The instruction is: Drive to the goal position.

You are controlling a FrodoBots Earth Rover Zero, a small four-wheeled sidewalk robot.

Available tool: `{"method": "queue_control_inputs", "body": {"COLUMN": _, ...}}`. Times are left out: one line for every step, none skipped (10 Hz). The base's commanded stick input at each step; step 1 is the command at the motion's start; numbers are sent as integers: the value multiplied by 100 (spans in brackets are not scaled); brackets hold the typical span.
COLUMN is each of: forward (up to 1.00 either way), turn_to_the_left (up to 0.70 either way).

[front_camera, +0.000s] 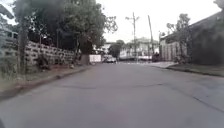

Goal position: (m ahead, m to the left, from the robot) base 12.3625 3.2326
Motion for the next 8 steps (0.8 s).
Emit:
{"method": "queue_control_inputs", "body": {"forward": 100, "turn_to_the_left": 4}}
{"method": "queue_control_inputs", "body": {"forward": 100, "turn_to_the_left": 4}}
{"method": "queue_control_inputs", "body": {"forward": 100, "turn_to_the_left": 4}}
{"method": "queue_control_inputs", "body": {"forward": 100, "turn_to_the_left": 4}}
{"method": "queue_control_inputs", "body": {"forward": 100, "turn_to_the_left": 4}}
{"method": "queue_control_inputs", "body": {"forward": 100, "turn_to_the_left": 4}}
{"method": "queue_control_inputs", "body": {"forward": 100, "turn_to_the_left": 4}}
{"method": "queue_control_inputs", "body": {"forward": 100, "turn_to_the_left": 4}}
